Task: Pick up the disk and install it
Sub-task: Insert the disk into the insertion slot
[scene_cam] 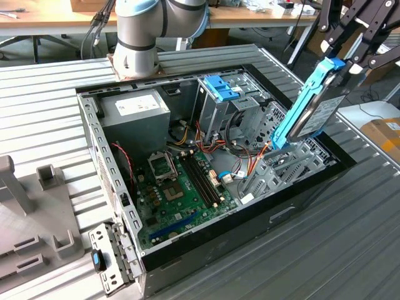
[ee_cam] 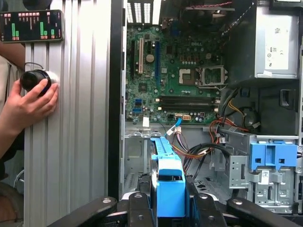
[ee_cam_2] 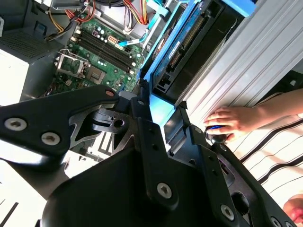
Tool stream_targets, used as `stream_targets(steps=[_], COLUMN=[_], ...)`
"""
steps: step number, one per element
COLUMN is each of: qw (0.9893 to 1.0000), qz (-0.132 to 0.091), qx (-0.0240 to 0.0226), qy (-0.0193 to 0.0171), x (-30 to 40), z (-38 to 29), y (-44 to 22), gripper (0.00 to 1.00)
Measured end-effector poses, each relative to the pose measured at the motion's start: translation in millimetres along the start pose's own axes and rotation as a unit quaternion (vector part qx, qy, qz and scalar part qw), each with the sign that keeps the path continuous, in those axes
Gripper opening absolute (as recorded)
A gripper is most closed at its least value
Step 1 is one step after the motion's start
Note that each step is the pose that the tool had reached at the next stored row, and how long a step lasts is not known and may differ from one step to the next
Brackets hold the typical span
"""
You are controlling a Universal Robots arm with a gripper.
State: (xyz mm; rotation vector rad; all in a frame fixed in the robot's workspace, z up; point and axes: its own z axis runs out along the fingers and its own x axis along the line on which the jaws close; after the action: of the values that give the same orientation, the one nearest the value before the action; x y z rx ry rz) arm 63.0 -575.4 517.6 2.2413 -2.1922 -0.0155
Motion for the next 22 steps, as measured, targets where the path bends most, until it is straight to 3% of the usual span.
stream_targets(steps=[5, 9, 10, 12, 15, 17, 22], qw=[1.0000, 1.0000, 1.0000, 0.9999, 0.9999, 0.9999, 0.9999], qz=[0.000, 0.000, 0.000, 0.000, 0.000, 0.000, 0.000], qx=[0.0000, 0.0001, 0.0000, 0.0003, 0.0003, 0.0003, 0.0003], qy=[-0.0002, -0.0010, -0.0028, -0.0117, -0.0133, -0.0137, -0.0147], x=[10.6, 11.0, 11.1, 11.1, 11.5, 12.5, 12.6], z=[5.0, 6.9, 7.2, 7.9, 9.3, 15.4, 23.2], y=[-2.3, -2.4, -2.4, -2.4, -4.3, -5.4, -6.7], gripper=[0.36, 0.36, 0.36, 0.36, 0.36, 0.36, 0.36])
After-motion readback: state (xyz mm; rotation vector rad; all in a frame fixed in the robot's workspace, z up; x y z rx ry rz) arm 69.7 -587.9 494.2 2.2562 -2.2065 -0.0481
